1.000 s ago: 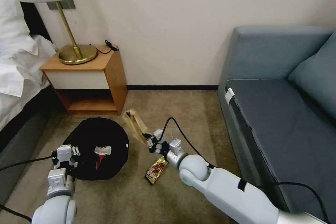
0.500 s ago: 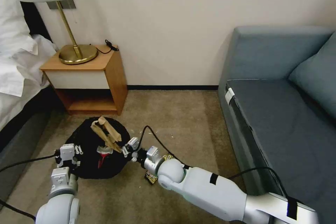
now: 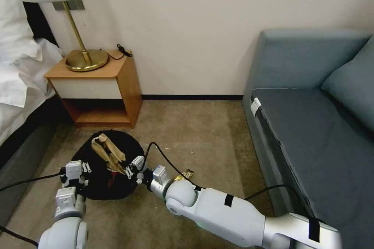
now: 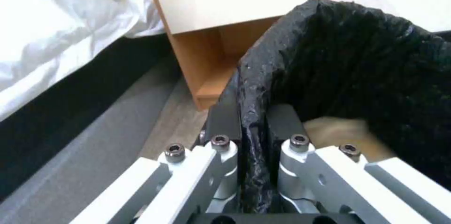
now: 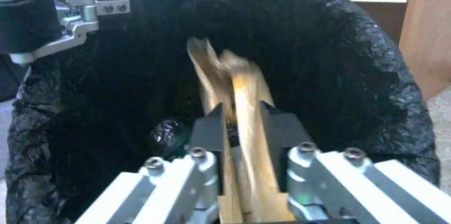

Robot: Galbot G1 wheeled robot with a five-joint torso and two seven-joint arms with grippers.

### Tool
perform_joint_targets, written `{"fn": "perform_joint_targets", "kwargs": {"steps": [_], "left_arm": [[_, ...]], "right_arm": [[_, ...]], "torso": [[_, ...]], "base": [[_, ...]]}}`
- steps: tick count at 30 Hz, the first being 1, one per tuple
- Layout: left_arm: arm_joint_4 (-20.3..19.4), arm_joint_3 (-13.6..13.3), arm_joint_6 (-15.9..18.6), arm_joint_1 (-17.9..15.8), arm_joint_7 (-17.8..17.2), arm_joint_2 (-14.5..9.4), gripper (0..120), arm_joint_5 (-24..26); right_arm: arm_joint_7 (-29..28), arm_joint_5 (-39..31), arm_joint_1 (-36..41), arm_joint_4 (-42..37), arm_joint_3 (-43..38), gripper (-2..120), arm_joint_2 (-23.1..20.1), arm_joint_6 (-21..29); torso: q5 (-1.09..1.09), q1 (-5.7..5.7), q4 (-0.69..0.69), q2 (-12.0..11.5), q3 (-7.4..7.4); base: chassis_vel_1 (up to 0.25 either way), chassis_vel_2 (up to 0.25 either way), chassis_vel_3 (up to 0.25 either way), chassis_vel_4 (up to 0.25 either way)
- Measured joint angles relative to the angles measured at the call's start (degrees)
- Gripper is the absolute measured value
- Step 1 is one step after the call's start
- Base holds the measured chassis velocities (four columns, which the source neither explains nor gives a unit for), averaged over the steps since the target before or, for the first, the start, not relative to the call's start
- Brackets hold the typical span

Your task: Pick up the trash bin, then pick up the garbage on the floor and place it into the trash bin.

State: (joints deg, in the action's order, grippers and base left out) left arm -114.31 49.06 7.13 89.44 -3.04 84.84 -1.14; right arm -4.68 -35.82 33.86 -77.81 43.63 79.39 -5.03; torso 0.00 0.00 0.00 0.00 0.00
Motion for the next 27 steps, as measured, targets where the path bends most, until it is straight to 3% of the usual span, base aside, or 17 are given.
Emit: {"fn": "perform_joint_targets", "kwargs": {"steps": [11,15,19,21,23,27], "left_arm": [[-0.2,0.1,0.0,0.3,0.0,0.2,7,0.0],[-0.3,0.2,0.0,0.4,0.0,0.2,7,0.0],[-0.6,0.2,-0.1,0.5,0.0,0.0,7,0.2],[-0.7,0.3,-0.1,0.6,0.0,-0.2,7,0.5],[-0.7,0.3,-0.2,0.7,0.0,-0.3,7,0.8],[-0.8,0.4,-0.2,0.9,-0.1,-0.5,7,1.1]], "right_arm": [[-0.6,0.4,1.3,-3.8,-3.7,66,-3.4,0.6],[-1.9,0.4,1.7,-5.3,-5.6,76,-4.6,1.6],[-6.6,-0.4,3.0,-9.1,-8.3,90,-7.0,6.2],[-12.8,-4.2,4.7,-13.5,-11.2,98,-8.6,12.0],[-16.9,-6.7,6.7,-17.3,-14.3,99,-9.6,15.7],[-18.1,-5.3,9.6,-21.0,-18.8,100,-11.4,17.2]], "torso": [[0.01,0.00,0.00,0.0,0.00],[0.01,0.00,-0.01,0.0,0.00],[0.01,0.00,-0.01,0.0,0.00],[0.01,0.00,-0.01,0.0,0.00],[0.02,0.00,-0.01,0.0,0.00],[0.01,0.00,0.00,0.0,0.00]], "base": [[0.000,0.000,0.000,0.000],[0.000,0.000,0.000,0.000],[0.000,0.000,0.000,0.000],[0.000,0.000,0.000,0.000],[0.000,0.000,0.000,0.000],[0.000,0.000,0.000,0.000]]}}
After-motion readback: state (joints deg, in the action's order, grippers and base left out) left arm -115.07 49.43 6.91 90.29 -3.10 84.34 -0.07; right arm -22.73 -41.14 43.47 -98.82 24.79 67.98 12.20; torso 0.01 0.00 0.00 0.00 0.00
